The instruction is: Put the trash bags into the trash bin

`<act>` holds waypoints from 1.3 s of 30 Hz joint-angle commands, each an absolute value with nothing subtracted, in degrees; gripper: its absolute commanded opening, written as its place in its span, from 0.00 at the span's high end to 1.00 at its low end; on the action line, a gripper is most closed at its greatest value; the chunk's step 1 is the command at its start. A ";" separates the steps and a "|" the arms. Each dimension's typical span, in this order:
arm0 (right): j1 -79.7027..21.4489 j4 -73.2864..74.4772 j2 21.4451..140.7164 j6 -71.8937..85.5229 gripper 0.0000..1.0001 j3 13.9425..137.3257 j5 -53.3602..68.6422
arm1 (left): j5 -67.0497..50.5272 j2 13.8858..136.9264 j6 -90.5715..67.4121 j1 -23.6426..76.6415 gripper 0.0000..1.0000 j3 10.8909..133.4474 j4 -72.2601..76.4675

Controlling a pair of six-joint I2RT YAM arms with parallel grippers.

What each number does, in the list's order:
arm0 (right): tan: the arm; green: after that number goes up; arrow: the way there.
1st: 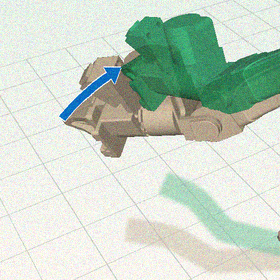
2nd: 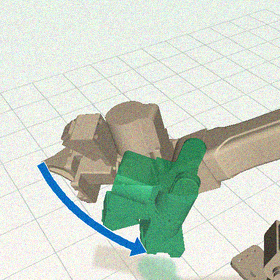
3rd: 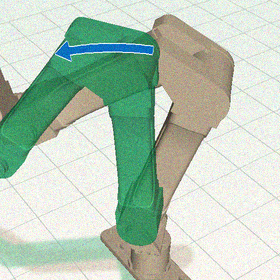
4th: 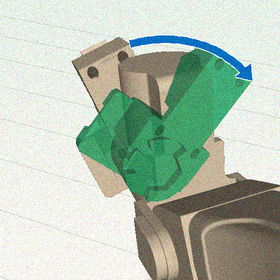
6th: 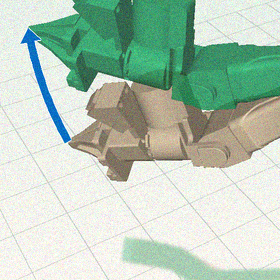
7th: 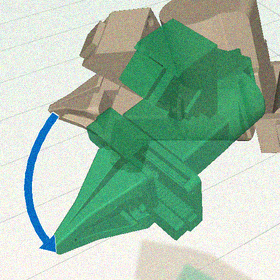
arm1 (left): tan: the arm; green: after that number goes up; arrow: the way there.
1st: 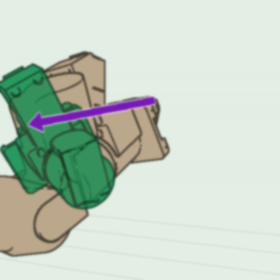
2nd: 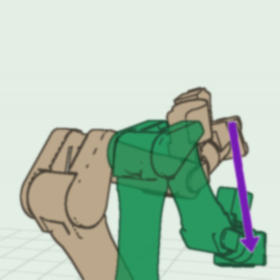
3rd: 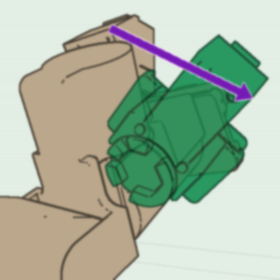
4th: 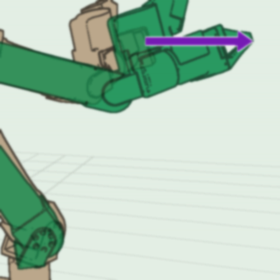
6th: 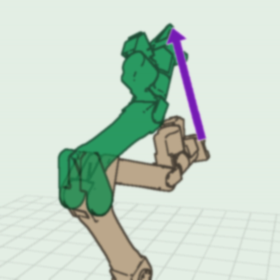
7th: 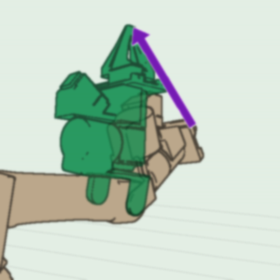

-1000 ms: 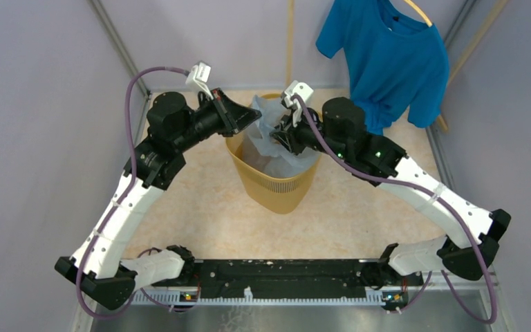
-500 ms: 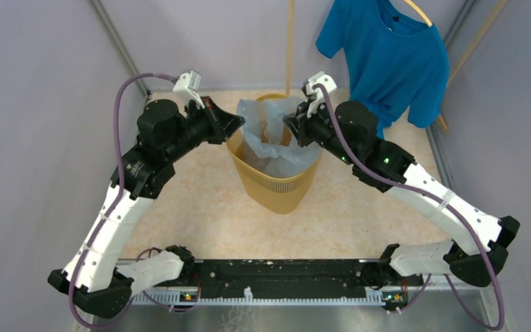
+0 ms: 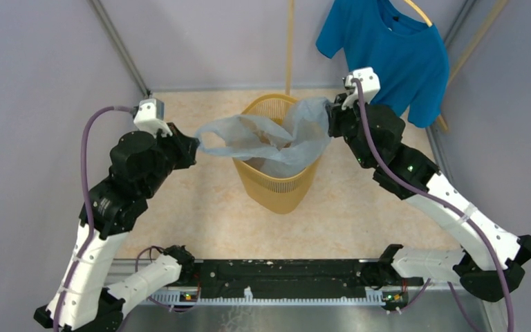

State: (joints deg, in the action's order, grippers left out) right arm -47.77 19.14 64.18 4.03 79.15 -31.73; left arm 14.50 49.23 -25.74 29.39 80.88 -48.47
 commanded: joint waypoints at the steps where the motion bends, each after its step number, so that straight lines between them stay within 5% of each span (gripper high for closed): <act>1: -47.40 19.24 61.77 8.52 1.00 79.93 -23.71 | 12.98 49.76 -29.27 29.25 0.79 80.57 -48.11; 8: -47.42 17.17 61.05 11.62 1.00 78.99 -17.38 | 5.94 50.00 -37.45 29.27 0.04 82.79 -45.52; 17: -47.38 15.98 59.28 10.99 1.00 77.98 -15.60 | -5.41 55.24 -46.28 29.26 0.02 83.53 -45.23; 21: -47.36 16.21 58.78 10.58 1.00 77.74 -15.74 | -4.37 56.20 -47.27 29.26 0.11 81.57 -44.01; 31: -47.37 18.44 55.81 8.72 1.00 76.64 -20.55 | 2.29 54.87 -43.22 29.25 0.80 78.78 -46.75; 39: -47.38 21.68 51.32 13.23 1.00 73.46 -21.75 | 2.35 50.52 -39.97 29.27 1.00 74.37 -49.37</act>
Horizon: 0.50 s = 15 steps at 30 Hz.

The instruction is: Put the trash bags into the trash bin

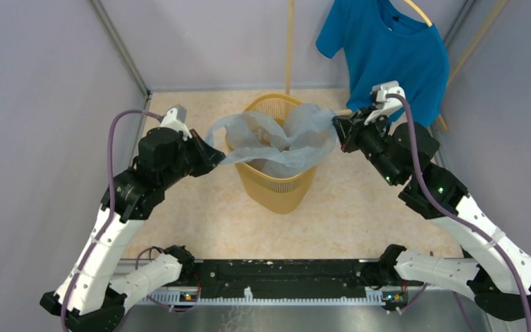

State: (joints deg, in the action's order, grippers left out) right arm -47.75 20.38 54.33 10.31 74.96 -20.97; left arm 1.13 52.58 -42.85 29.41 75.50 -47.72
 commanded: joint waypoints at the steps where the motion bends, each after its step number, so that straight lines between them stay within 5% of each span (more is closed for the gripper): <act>1: -47.37 22.06 50.54 14.13 1.00 72.70 -21.00 | 2.97 50.19 -39.49 29.27 1.00 74.31 -50.07; 15: -47.41 32.06 42.67 21.51 1.00 68.14 -22.80 | 3.48 41.77 -39.93 29.24 1.00 64.68 -49.41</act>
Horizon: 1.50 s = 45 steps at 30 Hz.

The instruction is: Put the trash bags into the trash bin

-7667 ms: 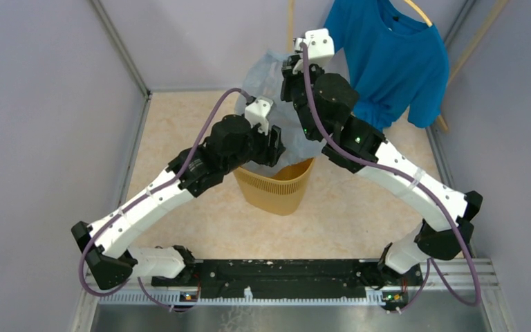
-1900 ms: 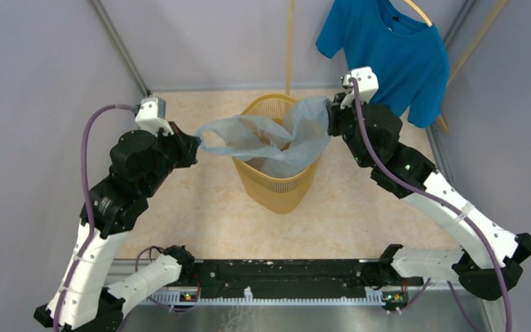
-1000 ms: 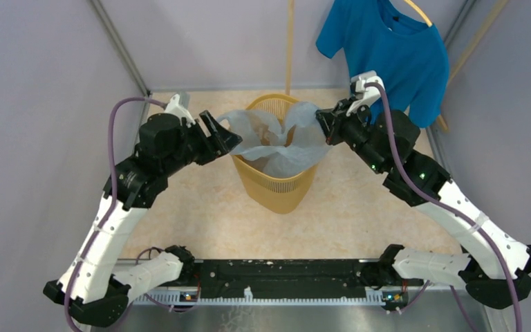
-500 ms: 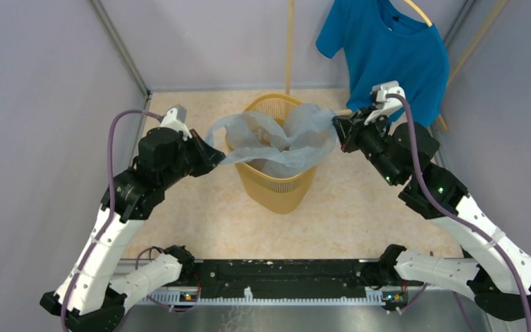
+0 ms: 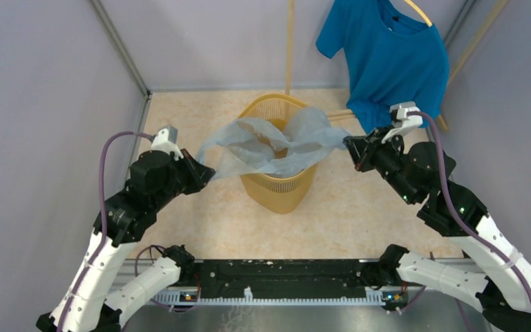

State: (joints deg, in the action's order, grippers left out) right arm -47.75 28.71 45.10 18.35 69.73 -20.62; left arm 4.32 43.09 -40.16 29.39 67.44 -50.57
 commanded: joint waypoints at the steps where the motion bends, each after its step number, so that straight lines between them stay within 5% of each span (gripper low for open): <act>1: -47.38 32.70 42.09 22.18 1.00 67.57 -23.43 | 3.35 41.44 -39.91 29.28 1.00 64.08 -49.39; 15: -47.37 37.12 34.81 28.01 1.00 60.23 -28.04 | 3.70 39.21 -38.21 29.25 1.00 59.53 -51.04; 28: -47.38 34.99 42.41 23.83 1.00 62.63 -20.72 | 7.95 38.50 -37.01 29.26 1.00 52.17 -49.30; 45: -47.37 52.01 39.87 29.02 1.00 57.98 -46.50 | 4.79 42.04 -37.74 29.27 1.00 50.88 -42.72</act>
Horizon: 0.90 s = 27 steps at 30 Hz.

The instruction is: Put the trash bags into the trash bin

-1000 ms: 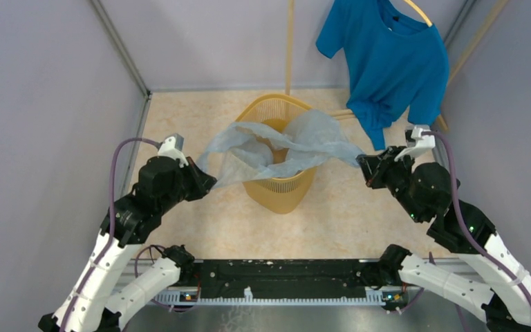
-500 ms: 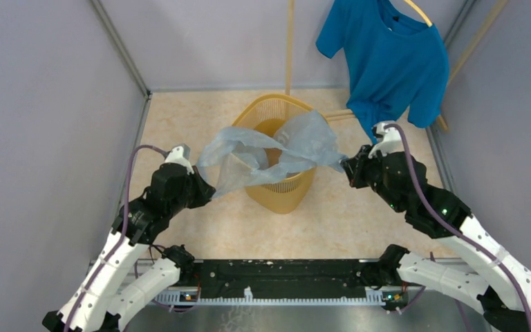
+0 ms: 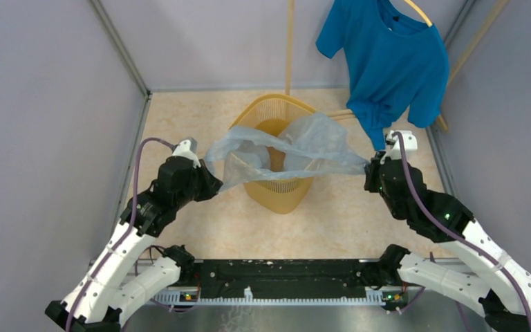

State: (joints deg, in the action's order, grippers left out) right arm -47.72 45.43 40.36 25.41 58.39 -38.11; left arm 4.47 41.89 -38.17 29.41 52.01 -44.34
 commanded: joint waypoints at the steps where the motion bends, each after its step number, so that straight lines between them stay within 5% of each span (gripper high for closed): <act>1: -47.37 52.36 39.56 29.30 1.00 57.95 -46.88 | 5.44 41.75 -37.60 29.27 1.00 50.63 -43.26; 16: -47.05 36.05 44.59 24.68 1.00 55.12 -37.96 | 12.98 43.55 -40.64 29.25 1.00 48.24 -49.27; 27: -32.25 27.08 48.23 19.90 0.99 51.03 -22.96 | 8.37 47.55 -37.42 29.26 1.00 51.45 -36.96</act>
